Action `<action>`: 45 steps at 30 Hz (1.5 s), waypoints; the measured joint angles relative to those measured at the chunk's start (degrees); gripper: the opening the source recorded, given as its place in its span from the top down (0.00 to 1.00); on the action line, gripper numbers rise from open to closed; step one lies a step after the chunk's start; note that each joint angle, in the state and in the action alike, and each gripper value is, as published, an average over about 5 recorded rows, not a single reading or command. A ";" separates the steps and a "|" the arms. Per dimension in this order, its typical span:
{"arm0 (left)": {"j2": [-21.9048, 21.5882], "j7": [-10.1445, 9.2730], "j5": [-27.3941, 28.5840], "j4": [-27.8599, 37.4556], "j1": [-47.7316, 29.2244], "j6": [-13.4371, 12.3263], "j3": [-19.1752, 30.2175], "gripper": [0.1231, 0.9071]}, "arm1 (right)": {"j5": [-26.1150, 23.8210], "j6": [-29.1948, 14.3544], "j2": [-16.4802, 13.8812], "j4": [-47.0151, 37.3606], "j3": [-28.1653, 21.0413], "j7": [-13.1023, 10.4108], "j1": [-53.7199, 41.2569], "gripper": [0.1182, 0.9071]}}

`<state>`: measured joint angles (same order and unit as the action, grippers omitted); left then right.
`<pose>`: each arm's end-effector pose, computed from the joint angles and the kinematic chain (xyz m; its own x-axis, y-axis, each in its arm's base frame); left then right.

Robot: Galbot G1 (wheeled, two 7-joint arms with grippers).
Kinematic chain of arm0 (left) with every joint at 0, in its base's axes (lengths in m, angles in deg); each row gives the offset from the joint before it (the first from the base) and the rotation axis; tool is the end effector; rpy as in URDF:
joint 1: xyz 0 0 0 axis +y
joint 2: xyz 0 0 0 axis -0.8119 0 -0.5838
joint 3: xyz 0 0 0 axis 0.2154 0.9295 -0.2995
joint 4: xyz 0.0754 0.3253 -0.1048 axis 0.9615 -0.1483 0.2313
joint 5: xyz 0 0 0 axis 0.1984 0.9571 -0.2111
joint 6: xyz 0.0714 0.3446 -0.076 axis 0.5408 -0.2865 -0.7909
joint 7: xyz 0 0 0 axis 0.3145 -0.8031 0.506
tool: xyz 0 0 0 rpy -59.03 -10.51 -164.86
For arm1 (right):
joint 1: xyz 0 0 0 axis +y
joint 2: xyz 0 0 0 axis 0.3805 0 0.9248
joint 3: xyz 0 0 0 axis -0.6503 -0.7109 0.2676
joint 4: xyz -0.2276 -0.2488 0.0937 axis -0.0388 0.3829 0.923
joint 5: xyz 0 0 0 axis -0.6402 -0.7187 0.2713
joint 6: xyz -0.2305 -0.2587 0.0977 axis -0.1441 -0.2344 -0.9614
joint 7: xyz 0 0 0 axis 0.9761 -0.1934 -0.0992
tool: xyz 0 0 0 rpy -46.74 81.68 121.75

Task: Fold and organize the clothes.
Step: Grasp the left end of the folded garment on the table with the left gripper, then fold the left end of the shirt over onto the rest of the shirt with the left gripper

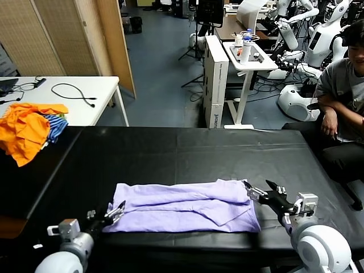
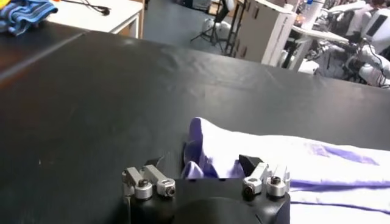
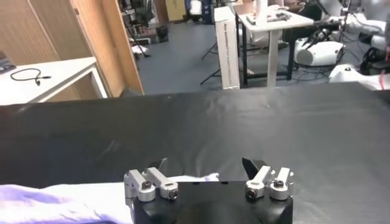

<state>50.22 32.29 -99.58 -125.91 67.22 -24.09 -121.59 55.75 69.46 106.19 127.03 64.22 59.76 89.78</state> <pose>0.1859 0.0925 -0.2847 -0.8571 0.0882 0.5076 -0.0075 0.9830 -0.1835 0.2250 -0.0932 -0.1959 -0.8902 -0.1633 0.4254 -0.1163 0.9841 0.1343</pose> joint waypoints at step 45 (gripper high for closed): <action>-3.84 -4.13 4.29 -12.43 3.95 -1.37 -2.09 0.93 | -8.72 -12.15 7.88 10.90 0.99 4.09 17.66 0.00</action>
<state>46.37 28.16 -95.29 -138.34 71.17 -25.46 -123.68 47.04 57.31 114.07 137.94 65.22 63.85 107.44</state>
